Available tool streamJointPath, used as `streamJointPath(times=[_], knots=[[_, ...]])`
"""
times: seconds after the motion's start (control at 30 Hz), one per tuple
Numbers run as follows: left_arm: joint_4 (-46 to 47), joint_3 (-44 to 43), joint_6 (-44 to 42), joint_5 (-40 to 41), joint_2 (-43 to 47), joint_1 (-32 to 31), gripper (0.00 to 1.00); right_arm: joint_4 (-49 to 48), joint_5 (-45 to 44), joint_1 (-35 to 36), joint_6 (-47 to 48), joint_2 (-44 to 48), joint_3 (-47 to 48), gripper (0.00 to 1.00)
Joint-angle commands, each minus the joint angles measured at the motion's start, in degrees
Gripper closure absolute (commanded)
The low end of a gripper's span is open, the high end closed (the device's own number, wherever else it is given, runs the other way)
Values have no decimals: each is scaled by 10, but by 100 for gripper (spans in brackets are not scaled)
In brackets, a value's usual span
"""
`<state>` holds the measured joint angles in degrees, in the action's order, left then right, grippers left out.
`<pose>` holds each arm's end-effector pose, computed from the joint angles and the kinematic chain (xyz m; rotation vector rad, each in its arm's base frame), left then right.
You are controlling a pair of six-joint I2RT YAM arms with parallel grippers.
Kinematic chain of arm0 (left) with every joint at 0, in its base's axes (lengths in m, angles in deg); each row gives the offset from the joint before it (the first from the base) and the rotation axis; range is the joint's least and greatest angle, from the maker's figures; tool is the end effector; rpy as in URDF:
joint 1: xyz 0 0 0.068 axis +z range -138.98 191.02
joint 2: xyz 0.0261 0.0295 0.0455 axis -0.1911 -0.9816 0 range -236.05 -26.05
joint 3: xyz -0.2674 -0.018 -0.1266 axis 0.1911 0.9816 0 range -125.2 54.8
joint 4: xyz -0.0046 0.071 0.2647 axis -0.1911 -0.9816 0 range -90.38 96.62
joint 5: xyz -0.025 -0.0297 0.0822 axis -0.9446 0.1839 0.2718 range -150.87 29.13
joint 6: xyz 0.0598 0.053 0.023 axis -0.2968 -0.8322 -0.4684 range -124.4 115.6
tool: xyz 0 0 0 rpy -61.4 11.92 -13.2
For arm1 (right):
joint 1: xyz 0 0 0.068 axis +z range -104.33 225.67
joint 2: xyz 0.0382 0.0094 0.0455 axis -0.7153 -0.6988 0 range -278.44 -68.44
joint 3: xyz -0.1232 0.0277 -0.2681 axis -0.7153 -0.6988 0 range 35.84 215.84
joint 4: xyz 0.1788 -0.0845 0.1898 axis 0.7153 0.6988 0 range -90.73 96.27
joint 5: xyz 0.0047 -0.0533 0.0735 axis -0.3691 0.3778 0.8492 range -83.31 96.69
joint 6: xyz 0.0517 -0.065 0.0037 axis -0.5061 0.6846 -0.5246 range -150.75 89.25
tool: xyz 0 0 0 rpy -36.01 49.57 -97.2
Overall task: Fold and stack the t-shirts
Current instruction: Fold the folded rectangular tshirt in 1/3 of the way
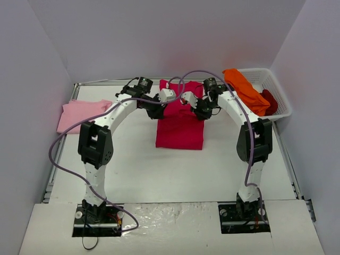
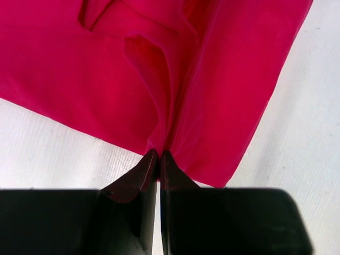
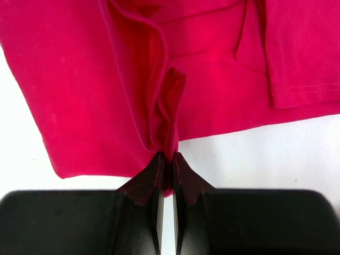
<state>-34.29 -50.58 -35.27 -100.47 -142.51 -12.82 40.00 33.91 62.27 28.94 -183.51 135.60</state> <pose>0.4329 -0.2418 0.2784 1.3283 1.9383 -0.7886 0.4549 0.1704 0.2494 -1.6297 1.7864 0.2727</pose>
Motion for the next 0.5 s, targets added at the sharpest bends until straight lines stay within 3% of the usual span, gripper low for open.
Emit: streamJointPath(times=[0.0, 0.47], knots=[[-1, -36, -1, -17, 0, 7, 98, 12, -3, -9, 2, -15, 27, 100], [-15, -83, -4, -30, -56, 20, 98, 7, -1, -20, 7, -73, 65, 100]])
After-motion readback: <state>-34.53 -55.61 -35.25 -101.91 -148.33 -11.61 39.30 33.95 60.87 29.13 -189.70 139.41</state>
